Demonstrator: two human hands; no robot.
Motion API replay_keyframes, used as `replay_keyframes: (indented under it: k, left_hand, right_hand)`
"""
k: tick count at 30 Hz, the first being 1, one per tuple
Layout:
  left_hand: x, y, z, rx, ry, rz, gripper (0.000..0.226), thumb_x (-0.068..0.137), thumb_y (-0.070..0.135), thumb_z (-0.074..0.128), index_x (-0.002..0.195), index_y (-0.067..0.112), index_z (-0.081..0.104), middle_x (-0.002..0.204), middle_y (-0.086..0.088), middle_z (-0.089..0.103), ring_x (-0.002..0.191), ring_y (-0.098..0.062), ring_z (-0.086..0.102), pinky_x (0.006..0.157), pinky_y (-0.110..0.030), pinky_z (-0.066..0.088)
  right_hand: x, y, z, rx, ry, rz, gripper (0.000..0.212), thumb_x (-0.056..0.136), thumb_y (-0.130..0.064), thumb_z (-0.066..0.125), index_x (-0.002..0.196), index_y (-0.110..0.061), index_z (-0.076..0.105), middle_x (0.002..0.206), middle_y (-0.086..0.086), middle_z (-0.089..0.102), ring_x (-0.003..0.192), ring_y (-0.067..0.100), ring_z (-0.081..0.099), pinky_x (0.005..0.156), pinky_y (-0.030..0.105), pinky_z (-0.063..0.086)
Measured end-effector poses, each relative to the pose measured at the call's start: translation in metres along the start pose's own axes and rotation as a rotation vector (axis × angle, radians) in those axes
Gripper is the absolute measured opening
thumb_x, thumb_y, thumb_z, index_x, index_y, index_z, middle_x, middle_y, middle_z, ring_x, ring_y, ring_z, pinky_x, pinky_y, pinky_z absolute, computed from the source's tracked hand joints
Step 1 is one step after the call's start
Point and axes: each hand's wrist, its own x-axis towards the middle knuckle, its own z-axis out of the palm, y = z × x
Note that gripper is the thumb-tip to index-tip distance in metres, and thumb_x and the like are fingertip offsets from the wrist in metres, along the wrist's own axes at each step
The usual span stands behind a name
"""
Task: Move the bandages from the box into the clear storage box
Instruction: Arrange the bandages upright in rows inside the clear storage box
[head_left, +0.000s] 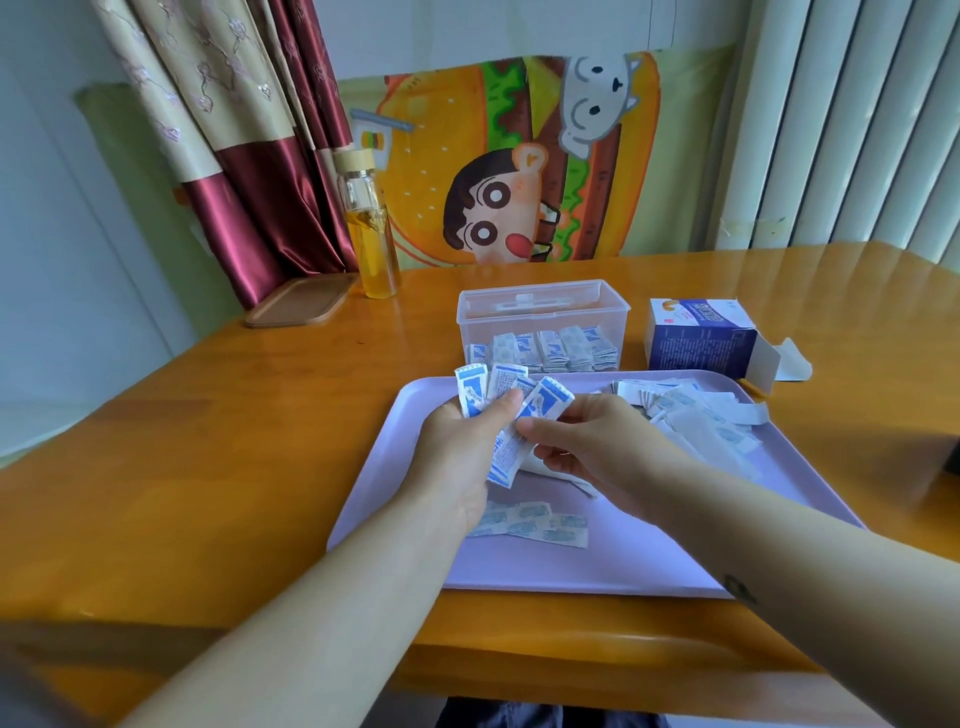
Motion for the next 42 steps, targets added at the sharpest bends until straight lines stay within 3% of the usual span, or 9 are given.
replay_keyframes:
  k: [4, 11, 15, 19, 23, 28, 33, 37, 42]
  left_hand:
    - [-0.003, 0.004, 0.005, -0.116, -0.058, -0.056, 0.034, 0.101, 0.032, 0.039, 0.108, 0.009, 0.064, 0.105, -0.013, 0.071, 0.095, -0.026, 0.068, 0.09, -0.04, 0.052]
    - [-0.006, -0.002, 0.003, -0.061, -0.009, 0.017, 0.025, 0.1, 0.024, 0.044, 0.102, 0.013, 0.066, 0.102, -0.012, 0.072, 0.091, -0.028, 0.07, 0.086, -0.043, 0.054]
    - [-0.006, 0.001, 0.004, -0.036, -0.018, 0.007, 0.024, 0.099, 0.028, 0.046, 0.106, 0.017, 0.066, 0.104, -0.01, 0.072, 0.093, -0.027, 0.069, 0.087, -0.045, 0.054]
    - [-0.007, 0.005, 0.01, -0.023, -0.089, -0.069, 0.032, 0.101, 0.033, 0.039, 0.11, 0.016, 0.065, 0.111, -0.012, 0.069, 0.097, -0.029, 0.067, 0.08, -0.04, 0.054]
    - [-0.003, 0.023, 0.001, -0.081, -0.169, -0.076, 0.042, 0.099, 0.04, 0.036, 0.12, 0.013, 0.062, 0.114, -0.009, 0.065, 0.102, -0.024, 0.058, 0.09, -0.041, 0.045]
    - [0.026, 0.042, -0.048, 0.769, -0.066, 0.328, 0.028, 0.098, 0.019, 0.048, 0.124, 0.023, 0.057, 0.12, 0.01, 0.056, 0.108, -0.006, 0.052, 0.089, -0.022, 0.038]
    - [0.05, 0.031, -0.068, 1.468, -0.398, 0.203, 0.032, 0.091, 0.027, 0.059, 0.123, 0.02, 0.058, 0.123, 0.006, 0.057, 0.1, -0.008, 0.052, 0.081, -0.018, 0.038]
    - [0.055, 0.031, -0.061, 1.65, -0.479, 0.224, 0.034, 0.09, 0.03, 0.06, 0.122, 0.02, 0.057, 0.118, 0.006, 0.056, 0.095, -0.005, 0.046, 0.076, -0.012, 0.032]
    - [0.064, 0.045, -0.045, 1.766, -0.507, -0.113, 0.04, 0.088, 0.044, 0.059, 0.118, 0.019, 0.059, 0.1, 0.005, 0.058, 0.089, -0.015, 0.053, 0.078, -0.026, 0.041]
  right_hand:
    - [0.004, 0.001, -0.002, 0.032, 0.082, 0.033, 0.027, 0.084, -0.014, 0.069, 0.099, 0.008, 0.064, 0.071, 0.008, 0.057, 0.06, 0.012, 0.052, 0.059, 0.02, 0.048]
    - [-0.001, 0.003, -0.002, 0.229, 0.002, 0.089, 0.019, 0.085, -0.011, 0.066, 0.1, 0.0, 0.061, 0.072, 0.007, 0.053, 0.055, 0.009, 0.047, 0.056, 0.018, 0.045]
    - [-0.002, 0.003, -0.002, 0.108, 0.04, 0.057, 0.027, 0.085, -0.015, 0.067, 0.101, 0.007, 0.064, 0.064, 0.004, 0.052, 0.058, 0.011, 0.047, 0.06, 0.021, 0.044]
    - [-0.007, -0.006, -0.001, -0.098, -0.026, -0.037, 0.011, 0.089, -0.017, 0.063, 0.081, -0.011, 0.068, 0.054, -0.007, 0.053, 0.053, 0.008, 0.043, 0.057, 0.02, 0.039]
    - [-0.006, -0.03, -0.009, -0.304, 0.001, -0.159, 0.021, 0.088, -0.019, 0.064, 0.067, -0.02, 0.063, 0.043, -0.012, 0.05, 0.05, 0.01, 0.036, 0.051, 0.021, 0.031]
    - [0.005, -0.061, -0.03, -0.658, 0.076, -0.324, 0.014, 0.087, -0.026, 0.065, 0.09, -0.012, 0.069, 0.076, 0.004, 0.069, 0.048, 0.005, 0.043, 0.044, 0.016, 0.03]
    - [0.012, -0.069, -0.025, -0.91, 0.028, -0.358, 0.017, 0.088, -0.026, 0.063, 0.095, -0.012, 0.065, 0.09, 0.002, 0.069, 0.073, 0.019, 0.061, 0.058, 0.024, 0.045]
    - [0.015, -0.069, -0.02, -0.912, 0.001, -0.35, 0.02, 0.088, -0.022, 0.062, 0.103, -0.009, 0.064, 0.095, 0.004, 0.069, 0.083, 0.021, 0.066, 0.074, 0.037, 0.054]
    - [0.018, -0.068, -0.023, -0.652, 0.002, -0.214, 0.004, 0.089, -0.015, 0.062, 0.087, -0.012, 0.061, 0.073, 0.0, 0.064, 0.062, 0.011, 0.058, 0.061, 0.024, 0.051]
